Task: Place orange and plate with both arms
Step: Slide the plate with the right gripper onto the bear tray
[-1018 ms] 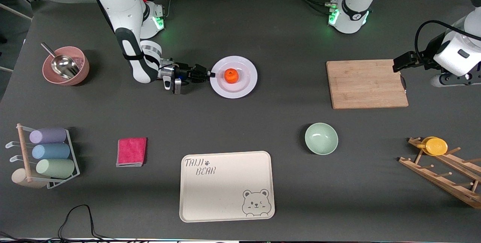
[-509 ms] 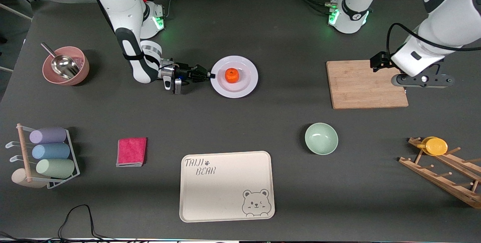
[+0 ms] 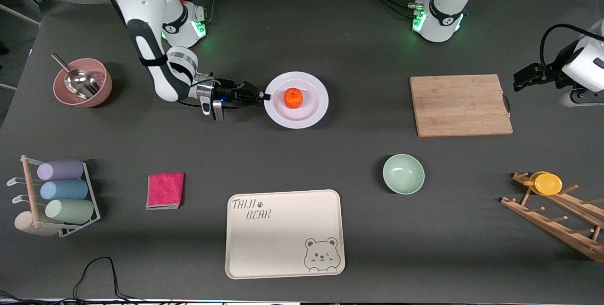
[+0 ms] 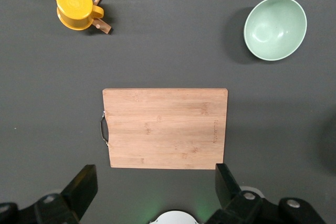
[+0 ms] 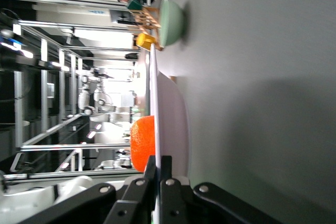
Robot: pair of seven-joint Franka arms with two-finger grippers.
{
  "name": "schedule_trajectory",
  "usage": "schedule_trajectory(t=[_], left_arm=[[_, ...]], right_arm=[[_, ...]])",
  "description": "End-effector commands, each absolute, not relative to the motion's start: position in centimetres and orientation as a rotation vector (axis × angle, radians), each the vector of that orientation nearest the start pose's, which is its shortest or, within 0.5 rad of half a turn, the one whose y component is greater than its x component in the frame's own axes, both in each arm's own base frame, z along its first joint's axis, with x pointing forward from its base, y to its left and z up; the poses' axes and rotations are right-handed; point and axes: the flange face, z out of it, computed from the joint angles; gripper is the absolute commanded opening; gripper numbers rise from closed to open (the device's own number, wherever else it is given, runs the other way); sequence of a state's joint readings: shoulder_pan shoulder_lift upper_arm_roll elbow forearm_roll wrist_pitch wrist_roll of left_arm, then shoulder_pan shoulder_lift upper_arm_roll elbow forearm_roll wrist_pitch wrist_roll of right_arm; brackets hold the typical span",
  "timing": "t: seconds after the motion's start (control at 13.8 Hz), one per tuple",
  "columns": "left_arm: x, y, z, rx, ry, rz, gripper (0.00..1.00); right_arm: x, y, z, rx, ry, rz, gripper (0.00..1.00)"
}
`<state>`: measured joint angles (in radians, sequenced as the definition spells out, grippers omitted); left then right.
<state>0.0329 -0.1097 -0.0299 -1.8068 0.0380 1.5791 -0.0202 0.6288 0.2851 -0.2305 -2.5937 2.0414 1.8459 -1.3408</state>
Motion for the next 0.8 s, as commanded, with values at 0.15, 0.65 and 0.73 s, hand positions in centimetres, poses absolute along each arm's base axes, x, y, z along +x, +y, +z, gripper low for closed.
schedule_trajectory(t=[0.15, 0.65, 0.73], left_arm=[[50.4, 2.3, 58.3, -3.074, 0.028, 0.202, 1.00], [48.6, 7.0, 59.3, -3.114, 0.054, 0.213, 1.00], [48.7, 7.0, 59.3, -3.114, 0.052, 0.201, 1.00]], right_arm=[[36.4, 20.7, 20.4, -1.733, 0.083, -0.090, 0.00], [46.6, 20.6, 19.6, -1.754, 0.100, -0.110, 0.00], [48.9, 21.1, 19.9, -1.749, 0.102, -0.114, 0.00]])
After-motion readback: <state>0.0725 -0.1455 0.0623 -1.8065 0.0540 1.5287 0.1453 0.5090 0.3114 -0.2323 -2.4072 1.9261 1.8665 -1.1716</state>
